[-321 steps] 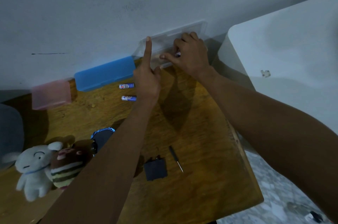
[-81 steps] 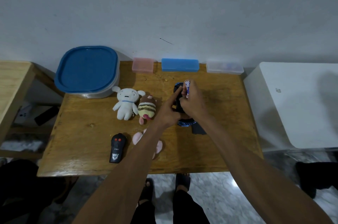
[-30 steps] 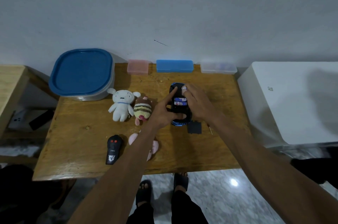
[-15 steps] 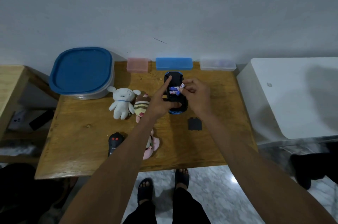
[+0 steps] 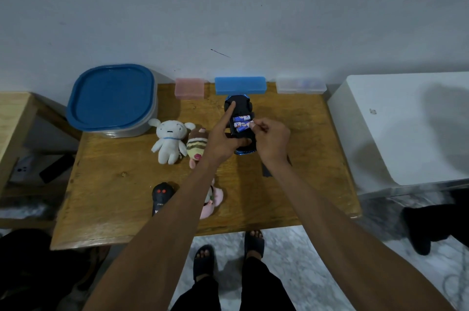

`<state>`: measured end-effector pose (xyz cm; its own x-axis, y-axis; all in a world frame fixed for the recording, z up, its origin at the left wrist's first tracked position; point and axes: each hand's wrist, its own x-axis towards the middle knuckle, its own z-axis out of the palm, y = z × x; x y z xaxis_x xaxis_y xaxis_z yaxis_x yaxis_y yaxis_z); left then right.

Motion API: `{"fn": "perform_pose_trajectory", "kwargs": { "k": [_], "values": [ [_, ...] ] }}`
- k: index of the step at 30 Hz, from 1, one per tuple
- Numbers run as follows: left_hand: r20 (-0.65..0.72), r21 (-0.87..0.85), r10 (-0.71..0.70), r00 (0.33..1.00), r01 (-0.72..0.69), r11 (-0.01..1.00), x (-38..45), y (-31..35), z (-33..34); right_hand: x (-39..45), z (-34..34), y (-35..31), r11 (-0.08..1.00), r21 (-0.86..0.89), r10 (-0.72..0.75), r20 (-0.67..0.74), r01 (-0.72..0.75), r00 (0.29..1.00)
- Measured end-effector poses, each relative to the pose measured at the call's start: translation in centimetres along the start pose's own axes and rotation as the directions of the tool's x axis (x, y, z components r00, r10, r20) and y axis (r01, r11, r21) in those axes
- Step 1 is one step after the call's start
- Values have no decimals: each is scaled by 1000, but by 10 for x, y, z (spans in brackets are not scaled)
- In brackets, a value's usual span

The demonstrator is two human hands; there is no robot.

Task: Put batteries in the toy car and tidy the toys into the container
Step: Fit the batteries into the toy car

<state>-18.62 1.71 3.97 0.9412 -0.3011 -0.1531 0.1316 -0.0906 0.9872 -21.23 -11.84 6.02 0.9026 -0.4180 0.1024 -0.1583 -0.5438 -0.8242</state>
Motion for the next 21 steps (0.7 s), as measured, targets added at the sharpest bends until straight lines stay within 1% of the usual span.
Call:
{"fn": "perform_pose_trajectory", "kwargs": {
  "k": [4, 8, 10, 13, 16, 17, 19, 21],
  "values": [
    [-18, -16, 11, 1000, -11, 1000, -2, 0, 1, -1, 0, 2, 999, -49, 22, 9, -21, 1000],
    [-9, -32, 25, 1000, -25, 999, -2, 1, 1, 2, -2, 1, 999, -42, 27, 58, -24, 998],
    [-2, -30, 22, 1000, -22, 999, -3, 2, 1, 8, -4, 0, 995, -28, 97, 94, -94, 991],
    [5, -32, 14, 1000, -14, 999, -3, 3, 2, 17, -8, -2, 974, -19, 227, 161, -227, 960],
    [13, -24, 13, 1000, -13, 1000, -1, 3, 2, 26, -12, -3, 965, -65, 262, 229, -254, 937],
    [15, -28, 11, 1000, -10, 1000, 1, 3, 3, 28, -14, -2, 965, -48, 260, 249, -256, 933],
    [9, -51, -11, 1000, 11, 999, 4, 5, 4, 28, -17, 0, 960, 97, 234, 237, -263, 943],
    [-1, -60, -34, 999, 34, 998, 7, 9, 7, 24, -21, 6, 930, 244, 252, 119, -274, 960]
  ]
}}
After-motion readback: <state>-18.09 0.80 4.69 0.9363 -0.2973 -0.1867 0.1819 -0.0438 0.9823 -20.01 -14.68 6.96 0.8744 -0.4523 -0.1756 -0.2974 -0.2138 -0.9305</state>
